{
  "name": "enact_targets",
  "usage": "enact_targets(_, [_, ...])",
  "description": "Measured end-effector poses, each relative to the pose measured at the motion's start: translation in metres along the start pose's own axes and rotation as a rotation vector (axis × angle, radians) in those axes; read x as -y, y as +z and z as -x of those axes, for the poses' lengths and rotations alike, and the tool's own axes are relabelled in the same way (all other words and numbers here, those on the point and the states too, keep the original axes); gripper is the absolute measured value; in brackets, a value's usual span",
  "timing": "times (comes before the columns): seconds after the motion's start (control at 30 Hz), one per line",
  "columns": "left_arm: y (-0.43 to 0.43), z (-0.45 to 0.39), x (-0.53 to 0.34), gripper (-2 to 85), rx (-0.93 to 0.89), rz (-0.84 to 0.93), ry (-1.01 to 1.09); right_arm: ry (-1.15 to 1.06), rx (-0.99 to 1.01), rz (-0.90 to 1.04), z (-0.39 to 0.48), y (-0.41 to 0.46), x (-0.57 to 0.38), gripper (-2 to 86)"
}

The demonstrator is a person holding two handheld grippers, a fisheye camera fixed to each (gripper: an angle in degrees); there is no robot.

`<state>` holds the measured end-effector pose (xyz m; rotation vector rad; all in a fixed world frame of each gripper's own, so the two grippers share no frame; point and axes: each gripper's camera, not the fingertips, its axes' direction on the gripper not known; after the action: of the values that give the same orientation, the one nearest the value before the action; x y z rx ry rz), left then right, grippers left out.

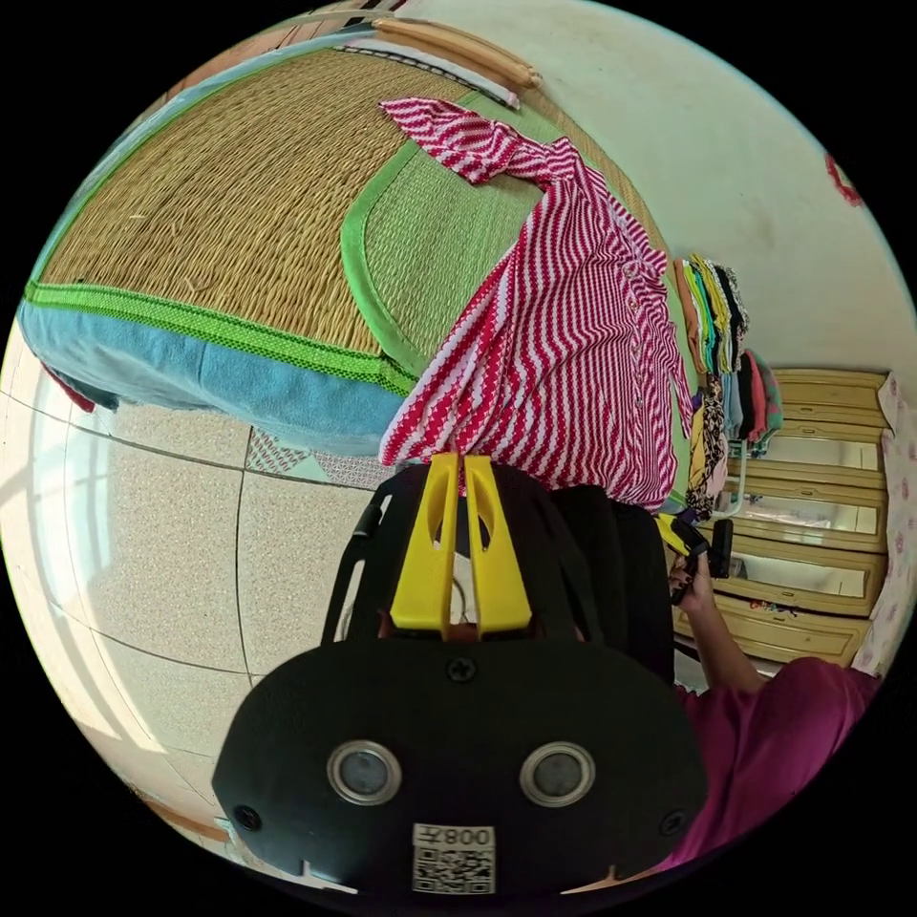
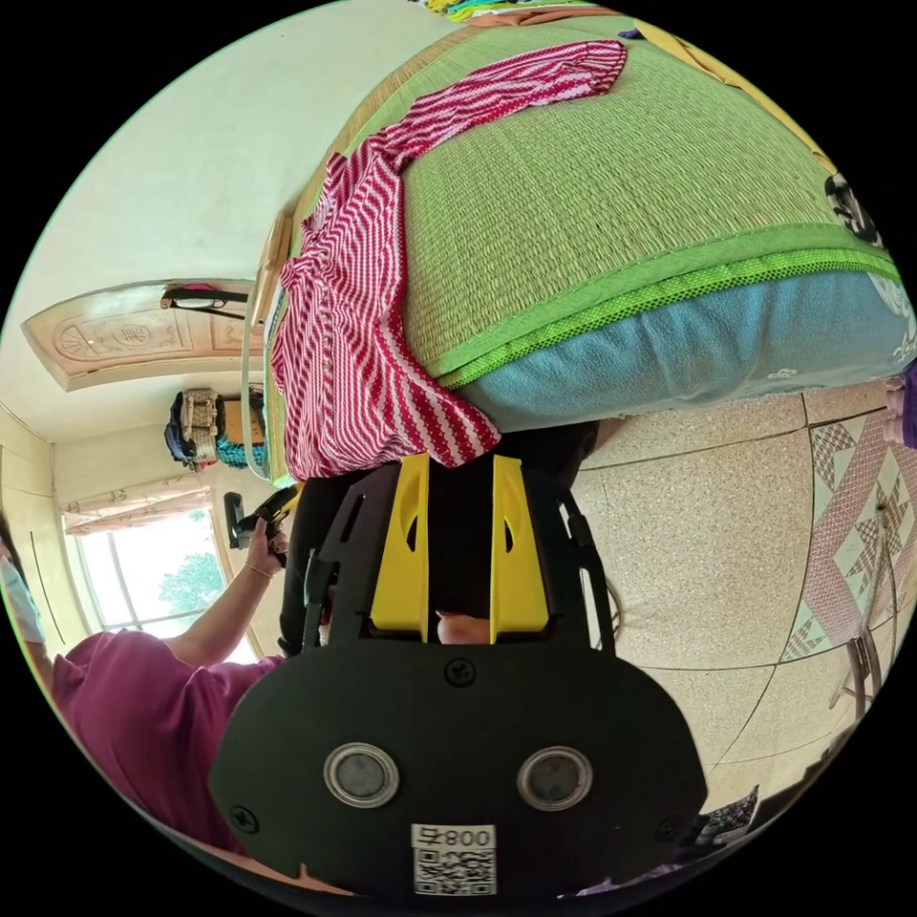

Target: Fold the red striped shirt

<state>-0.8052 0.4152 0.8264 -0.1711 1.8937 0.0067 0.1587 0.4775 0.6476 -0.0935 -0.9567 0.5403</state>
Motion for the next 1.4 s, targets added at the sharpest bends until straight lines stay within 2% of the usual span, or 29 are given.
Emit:
enact_targets(0.1, [-0.023,-0.003,-0.022,0.9,-0.084,-0.031,0.017,0.004,0.008,-0.004,0.001,-0.010,-0.007,10.4])
enact_targets(0.27, [-0.090,-0.028,-0.054,0.5,-0.339,-0.136,0.125,0.005,0.030,-0.022,0.000,-0.030,-0.024,10.8])
enact_targets(0.47, [-0.148,-0.045,-0.068,0.4,-0.574,-0.243,0.208,0.029,0.129,-0.084,-0.013,-0.056,-0.054,11.6])
enact_targets(0.67, [-0.154,-0.021,-0.080,0.3,-0.569,-0.247,0.061,0.003,0.219,-0.065,-0.015,-0.047,-0.070,13.3])
enact_targets(0.87, [-0.153,-0.043,-0.079,0.4,-0.575,-0.203,0.074,-0.129,0.206,0.015,0.018,-0.019,-0.052,13.2])
enact_targets(0.93, [-0.155,-0.051,-0.077,0.4,-0.572,-0.200,0.081,-0.170,0.181,0.052,0.030,-0.011,-0.044,11.1])
enact_targets(1.0, [-0.159,-0.059,-0.075,0.4,-0.572,-0.198,0.093,-0.211,0.149,0.121,0.045,-0.008,-0.041,3.9])
enact_targets(1.03, [-0.163,-0.064,-0.075,0.4,-0.567,-0.204,0.108,-0.221,0.137,0.132,0.049,-0.011,-0.041,3.3])
enact_targets(1.13, [-0.177,-0.071,-0.078,0.4,-0.563,-0.219,0.137,-0.325,0.164,0.131,0.072,-0.058,-0.055,1.2])
enact_targets(1.2, [-0.183,-0.071,-0.082,0.4,-0.559,-0.221,0.145,-0.371,0.222,0.086,0.082,-0.122,-0.069,0.8])
enact_targets(1.3, [-0.186,-0.058,-0.095,0.4,-0.559,-0.226,0.107,-0.375,0.291,0.028,0.080,-0.197,-0.083,0.6])
enact_targets(1.4, [-0.180,-0.038,-0.107,0.4,-0.552,-0.229,0.041,-0.328,0.356,0.037,0.065,-0.224,-0.086,1.0])
